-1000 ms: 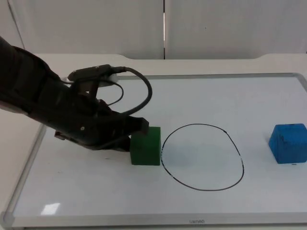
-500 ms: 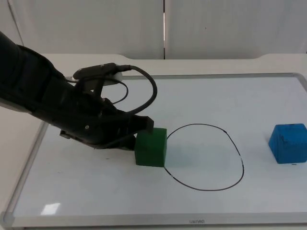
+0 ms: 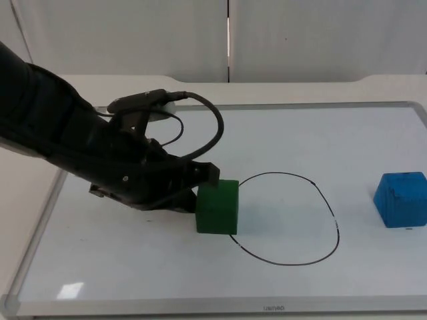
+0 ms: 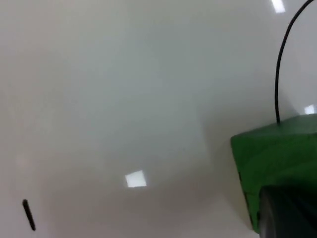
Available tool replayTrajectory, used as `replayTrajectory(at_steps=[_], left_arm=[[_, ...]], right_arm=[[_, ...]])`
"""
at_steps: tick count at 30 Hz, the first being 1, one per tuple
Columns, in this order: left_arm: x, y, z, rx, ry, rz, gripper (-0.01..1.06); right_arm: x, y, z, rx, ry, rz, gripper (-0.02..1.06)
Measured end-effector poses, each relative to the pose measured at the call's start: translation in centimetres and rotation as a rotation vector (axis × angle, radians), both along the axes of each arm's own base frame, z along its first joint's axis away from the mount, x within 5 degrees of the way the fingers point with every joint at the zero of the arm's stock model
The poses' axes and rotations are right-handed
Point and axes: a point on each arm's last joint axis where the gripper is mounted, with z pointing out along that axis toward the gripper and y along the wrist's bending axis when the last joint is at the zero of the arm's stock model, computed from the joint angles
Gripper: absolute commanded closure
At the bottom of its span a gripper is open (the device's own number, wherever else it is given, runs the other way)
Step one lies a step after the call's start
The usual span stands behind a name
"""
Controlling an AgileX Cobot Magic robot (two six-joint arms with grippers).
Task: Push the two cubes into the marked area.
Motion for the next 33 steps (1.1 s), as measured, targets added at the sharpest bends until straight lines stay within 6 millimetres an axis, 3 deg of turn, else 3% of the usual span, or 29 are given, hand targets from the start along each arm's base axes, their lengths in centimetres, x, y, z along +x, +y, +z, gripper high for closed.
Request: replayTrajectory(at_steps=[14,19,33], left_arm=[[-0.4,-0.6,0.1,-0.035,0.022,-0.030,1.05],[-1.1,-1.7,0.1,-0.035,0.024,-0.068,1.05],[-0.5,-2.1,0.6,-0.062,-0.003,-0.045,1.05]], right_arm=[[0.0,0.0,0.0,0.000,0.000,0.000,-0.01],[0.0,0.0,0.0,0.000,0.000,0.000,-0.01],[0.0,0.0,0.0,0.000,0.000,0.000,-0.01]])
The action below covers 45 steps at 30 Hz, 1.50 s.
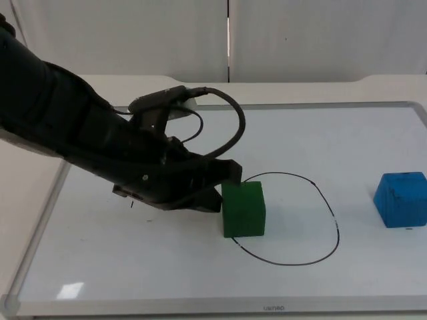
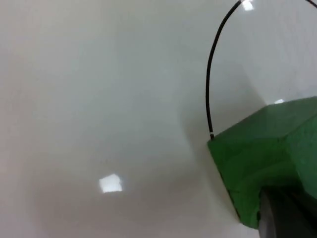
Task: Push the two cubes into the marked area.
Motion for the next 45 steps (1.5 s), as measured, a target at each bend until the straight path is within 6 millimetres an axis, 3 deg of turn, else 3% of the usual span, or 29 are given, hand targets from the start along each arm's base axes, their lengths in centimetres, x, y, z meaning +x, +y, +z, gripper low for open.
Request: replayTrajectory(at_steps=[12,22,45], left_arm=[[0.1,0.0,-0.1,-0.005,0.002,0.009,1.05],[-0.7,-1.3,-1.1,0.001,0.023,-0.024,1.05],[0.0,-1.9,-0.4,-0.026,-0.037,-0.073,1.05]], right_arm=[[0.0,0.0,0.0,0.000,0.000,0.000,-0.01],[0.0,0.0,0.0,0.000,0.000,0.000,-0.01],[0.0,0.0,0.0,0.000,0.002,0.000,-0.01]])
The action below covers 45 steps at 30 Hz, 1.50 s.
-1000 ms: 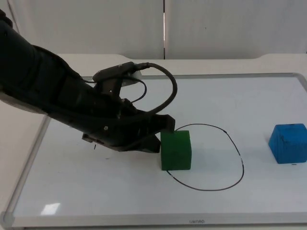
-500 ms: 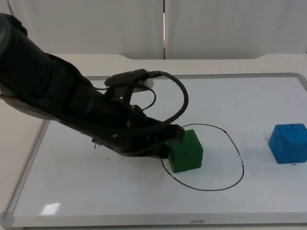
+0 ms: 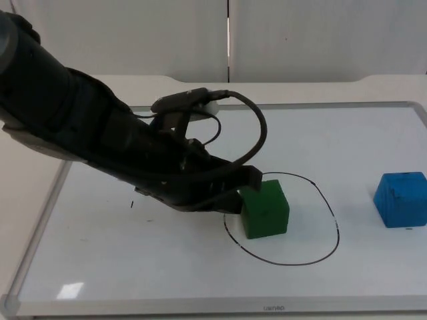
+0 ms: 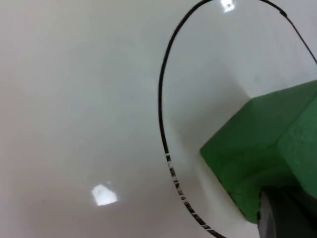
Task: Push the two cubes into the marked area.
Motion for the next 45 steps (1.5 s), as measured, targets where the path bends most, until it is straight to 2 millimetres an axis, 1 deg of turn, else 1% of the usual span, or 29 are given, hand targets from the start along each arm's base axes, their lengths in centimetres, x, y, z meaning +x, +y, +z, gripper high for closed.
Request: replayTrajectory(at_steps=[6,9,11,13,14,15,16,17,18,19,20,23,24,26,29,30,31,34,35,36,39,41,42,45], left_arm=[[0.2,-0.1,0.1,0.000,-0.006,0.002,1.05],[0.3,0.1,0.7,0.015,-0.032,0.015,1.05],[0.5,0.4,2.1,0.039,-0.086,0.019,1.05],[0.6,0.6,4.2,0.037,-0.153,0.018,1.05],[0.6,0.6,4.2,0.037,-0.153,0.018,1.05],[0.5,0.7,5.3,0.033,-0.182,0.016,1.05],[0.3,0.8,7.5,0.012,-0.236,0.015,1.05],[0.1,0.9,8.3,0.005,-0.254,0.013,1.05],[-0.1,1.1,9.6,-0.009,-0.284,0.011,1.05],[-0.1,1.1,9.6,-0.009,-0.284,0.011,1.05],[-0.8,1.4,12.3,-0.032,-0.346,0.007,1.05],[-2.8,2.6,17.3,-0.055,-0.475,-0.013,1.05],[-2.8,2.6,17.3,-0.055,-0.475,-0.013,1.05],[-4.7,3.7,20.9,-0.086,-0.558,-0.006,1.05],[-8.0,5.6,25.2,-0.106,-0.669,-0.009,1.05],[-8.0,5.6,25.2,-0.106,-0.669,-0.009,1.05],[-9.2,6.3,26.3,-0.109,-0.701,-0.011,1.05],[-12.7,8.3,28.8,-0.095,-0.764,-0.018,1.05],[-13.6,8.9,29.3,-0.081,-0.775,-0.016,1.05],[-13.6,8.9,29.3,-0.081,-0.775,-0.016,1.05],[-16.8,11.1,30.5,-0.039,-0.811,0.000,1.05],[-18.6,12.3,30.7,-0.013,-0.801,0.022,1.05],[-18.6,12.3,30.7,-0.013,-0.801,0.022,1.05],[-20.8,13.8,29.7,0.027,-0.760,0.036,1.05]], right_arm=[[0.0,0.0,0.0,0.000,0.000,0.000,-0.01],[0.0,0.0,0.0,0.000,0.000,0.000,-0.01],[0.0,0.0,0.0,0.000,0.000,0.000,-0.01],[0.0,0.0,0.0,0.000,0.000,0.000,-0.01],[0.0,0.0,0.0,0.000,0.000,0.000,-0.01],[0.0,0.0,0.0,0.000,0.000,0.000,-0.01],[0.0,0.0,0.0,0.000,0.000,0.000,-0.01],[0.0,0.0,0.0,0.000,0.000,0.000,-0.01],[0.0,0.0,0.0,0.000,0.000,0.000,-0.01],[0.0,0.0,0.0,0.000,0.000,0.000,-0.01],[0.0,0.0,0.0,0.000,0.000,0.000,-0.01],[0.0,0.0,0.0,0.000,0.000,0.000,-0.01],[0.0,0.0,0.0,0.000,0.000,0.000,-0.01],[0.0,0.0,0.0,0.000,0.000,0.000,-0.01],[0.0,0.0,0.0,0.000,0.000,0.000,-0.01],[0.0,0.0,0.0,0.000,0.000,0.000,-0.01],[0.0,0.0,0.0,0.000,0.000,0.000,-0.01],[0.0,0.0,0.0,0.000,0.000,0.000,-0.01],[0.0,0.0,0.0,0.000,0.000,0.000,-0.01],[0.0,0.0,0.0,0.000,0.000,0.000,-0.01],[0.0,0.0,0.0,0.000,0.000,0.000,-0.01],[0.0,0.0,0.0,0.000,0.000,0.000,-0.01],[0.0,0.0,0.0,0.000,0.000,0.000,-0.01],[0.0,0.0,0.0,0.000,0.000,0.000,-0.01]])
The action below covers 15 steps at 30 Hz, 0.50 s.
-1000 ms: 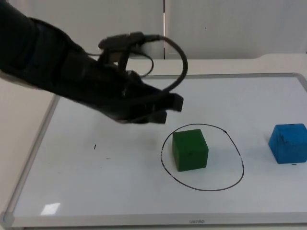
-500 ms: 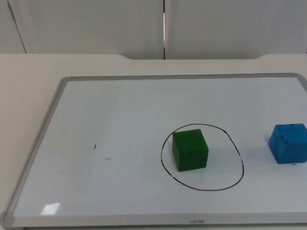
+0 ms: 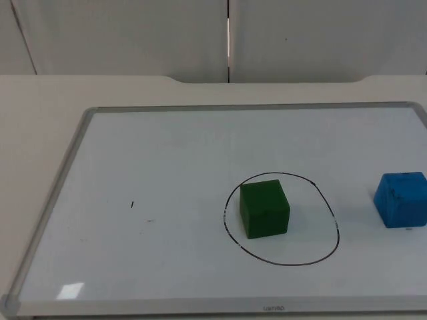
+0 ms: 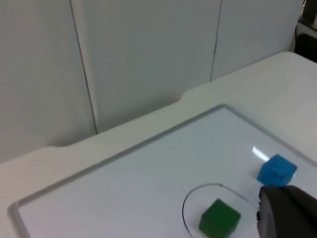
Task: Push the two cubes into the marked area.
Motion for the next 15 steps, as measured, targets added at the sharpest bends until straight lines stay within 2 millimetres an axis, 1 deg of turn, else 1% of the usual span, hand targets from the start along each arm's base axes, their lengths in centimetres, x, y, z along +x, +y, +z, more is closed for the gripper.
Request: replayTrajectory(at_steps=[1,2,6,7,11,12,15], left_arm=[[-0.7,0.4,-0.5,0.007,0.020,0.003,1.05],[-0.7,0.4,-0.5,0.007,0.020,0.003,1.05],[-3.1,1.8,-2.5,0.038,0.059,0.004,1.05],[-3.1,1.8,-2.5,0.038,0.059,0.004,1.05],[-5.1,2.8,-3.5,0.065,0.075,-0.001,1.05],[-5.1,2.8,-3.5,0.065,0.075,-0.001,1.05],[-6.4,3.9,-4.0,0.111,0.072,0.016,1.05]], right_arm=[[0.0,0.0,0.0,0.000,0.000,0.000,-0.01],[0.0,0.0,0.0,0.000,0.000,0.000,-0.01],[0.0,0.0,0.0,0.000,0.000,0.000,-0.01],[0.0,0.0,0.0,0.000,0.000,0.000,-0.01],[0.0,0.0,0.0,0.004,0.000,0.003,-0.01],[0.0,0.0,0.0,0.004,0.000,0.003,-0.01],[0.0,0.1,0.0,0.009,0.001,0.007,-0.01]])
